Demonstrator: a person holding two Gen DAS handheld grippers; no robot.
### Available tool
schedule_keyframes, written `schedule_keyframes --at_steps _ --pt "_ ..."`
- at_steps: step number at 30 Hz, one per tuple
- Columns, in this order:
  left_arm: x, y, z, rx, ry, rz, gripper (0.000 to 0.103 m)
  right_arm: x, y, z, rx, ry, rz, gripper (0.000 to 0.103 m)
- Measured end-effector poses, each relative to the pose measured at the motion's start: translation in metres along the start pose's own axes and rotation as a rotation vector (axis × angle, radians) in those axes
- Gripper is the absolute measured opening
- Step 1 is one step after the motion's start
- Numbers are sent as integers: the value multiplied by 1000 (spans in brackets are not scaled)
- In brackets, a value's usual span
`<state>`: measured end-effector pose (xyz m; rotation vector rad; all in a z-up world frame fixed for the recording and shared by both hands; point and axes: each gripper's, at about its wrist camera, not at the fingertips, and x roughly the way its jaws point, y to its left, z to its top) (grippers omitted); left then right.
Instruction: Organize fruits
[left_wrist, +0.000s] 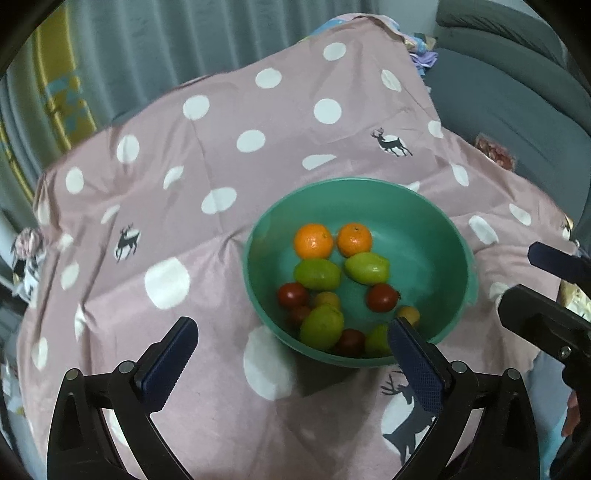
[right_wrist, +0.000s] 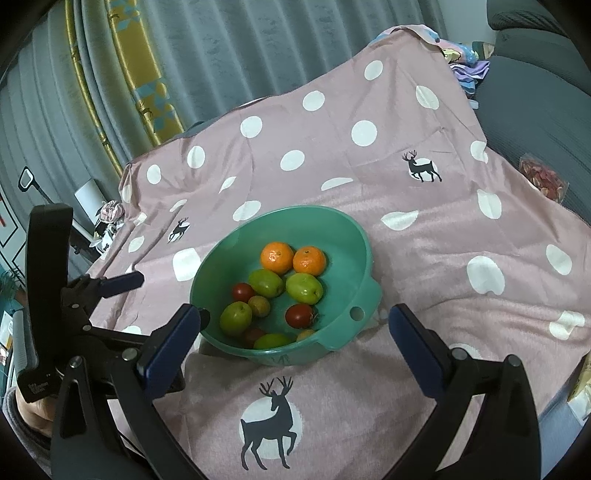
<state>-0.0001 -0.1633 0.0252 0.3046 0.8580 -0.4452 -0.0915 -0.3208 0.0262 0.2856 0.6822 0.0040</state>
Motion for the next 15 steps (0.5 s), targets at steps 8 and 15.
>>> schedule_keyframes --at_steps 8,15 --pt "-2 2 -5 -15 1 2 102 3 7 -1 -29 12 -2 103" --pt "-7 11 -2 -56 -16 -17 102 5 15 1 -48 19 -2 103"
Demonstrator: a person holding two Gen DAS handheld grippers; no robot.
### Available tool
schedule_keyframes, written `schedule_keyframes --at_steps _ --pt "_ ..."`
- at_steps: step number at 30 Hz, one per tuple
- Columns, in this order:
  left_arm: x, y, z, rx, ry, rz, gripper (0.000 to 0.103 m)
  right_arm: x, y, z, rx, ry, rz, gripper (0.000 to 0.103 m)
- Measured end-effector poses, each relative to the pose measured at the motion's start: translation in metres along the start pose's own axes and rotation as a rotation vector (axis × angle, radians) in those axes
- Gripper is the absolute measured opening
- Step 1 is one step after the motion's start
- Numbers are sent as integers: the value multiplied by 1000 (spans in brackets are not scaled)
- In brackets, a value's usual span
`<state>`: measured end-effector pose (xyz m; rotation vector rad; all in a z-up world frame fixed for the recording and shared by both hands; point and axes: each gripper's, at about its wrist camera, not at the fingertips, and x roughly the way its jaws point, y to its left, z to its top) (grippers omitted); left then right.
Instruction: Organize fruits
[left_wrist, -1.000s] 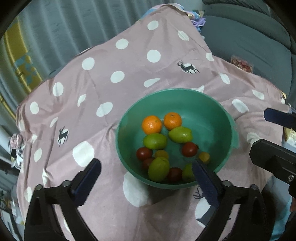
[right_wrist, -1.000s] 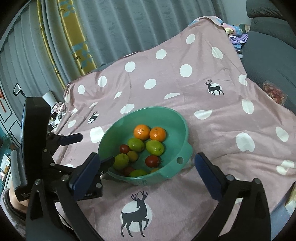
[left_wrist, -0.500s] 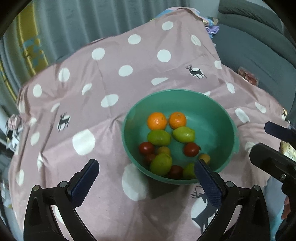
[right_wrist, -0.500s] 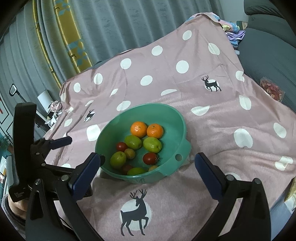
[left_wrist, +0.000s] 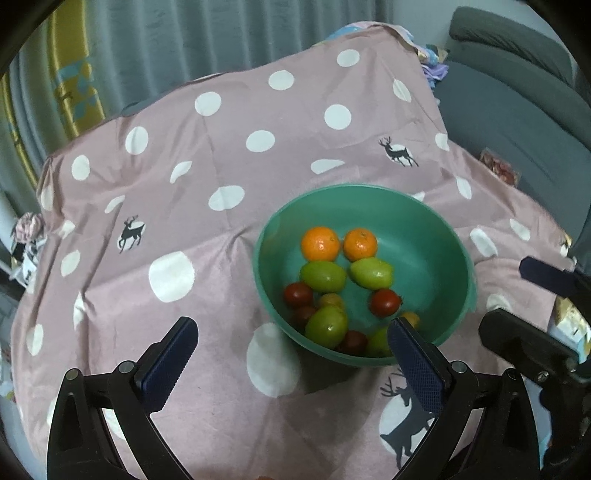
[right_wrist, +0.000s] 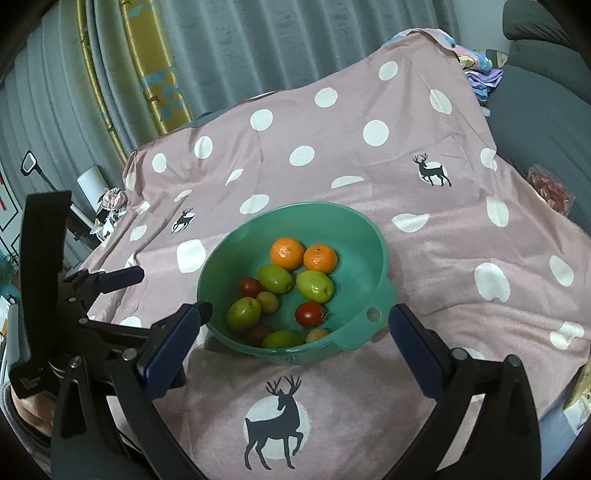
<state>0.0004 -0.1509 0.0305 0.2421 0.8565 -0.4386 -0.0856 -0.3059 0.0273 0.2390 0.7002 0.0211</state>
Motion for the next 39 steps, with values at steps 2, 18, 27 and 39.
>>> schedule_keyframes --at_steps 2,18,27,39 --pt "-1 1 1 7 -9 24 102 1 1 0 -2 1 0 103" --pt "-4 13 5 14 -44 79 102 9 4 3 -5 13 -9 103" --pt "-1 14 4 19 -38 97 102 15 7 2 -8 28 -5 103" --pt "0 15 4 22 -41 102 102 18 8 3 -14 31 -8 103"
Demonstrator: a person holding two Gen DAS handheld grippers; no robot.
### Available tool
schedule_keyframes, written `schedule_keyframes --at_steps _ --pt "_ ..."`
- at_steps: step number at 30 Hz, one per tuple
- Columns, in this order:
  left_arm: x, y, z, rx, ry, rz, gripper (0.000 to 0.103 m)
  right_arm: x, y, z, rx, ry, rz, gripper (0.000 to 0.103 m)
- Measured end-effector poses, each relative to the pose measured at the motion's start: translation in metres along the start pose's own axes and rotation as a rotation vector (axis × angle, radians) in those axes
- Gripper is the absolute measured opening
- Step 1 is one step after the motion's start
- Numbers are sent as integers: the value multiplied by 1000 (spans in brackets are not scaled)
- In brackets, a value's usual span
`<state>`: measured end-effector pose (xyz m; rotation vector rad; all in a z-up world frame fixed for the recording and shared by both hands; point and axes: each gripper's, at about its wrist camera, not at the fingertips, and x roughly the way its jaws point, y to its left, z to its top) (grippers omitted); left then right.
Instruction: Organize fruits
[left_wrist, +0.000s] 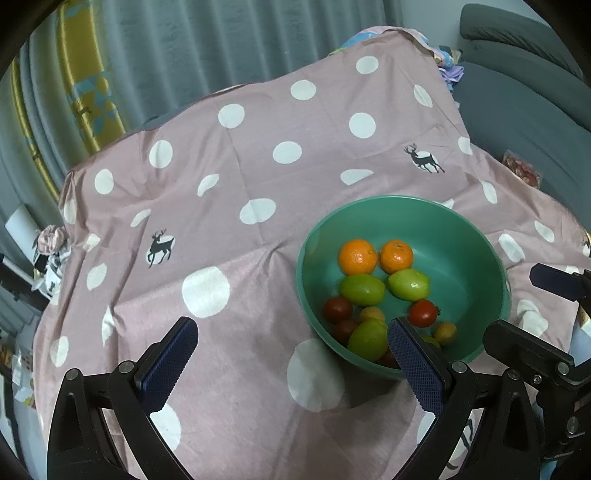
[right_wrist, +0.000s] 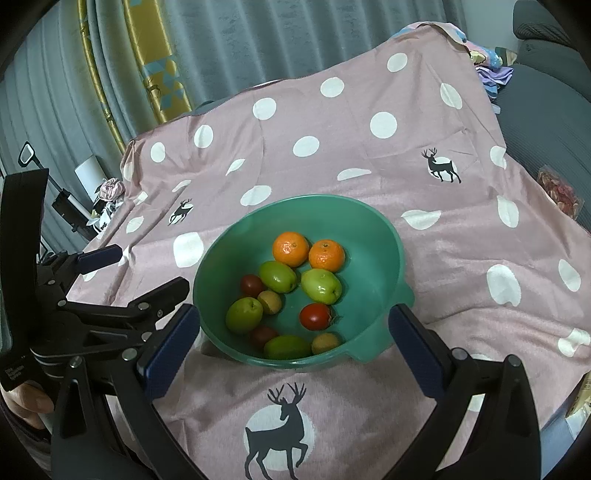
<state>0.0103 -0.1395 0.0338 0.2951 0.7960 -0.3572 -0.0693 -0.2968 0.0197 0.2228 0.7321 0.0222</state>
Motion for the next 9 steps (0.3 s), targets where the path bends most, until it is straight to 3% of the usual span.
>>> schedule_keyframes --at_steps 9 --pt "3 5 2 -9 1 -9 102 3 3 -1 -4 5 -1 103"
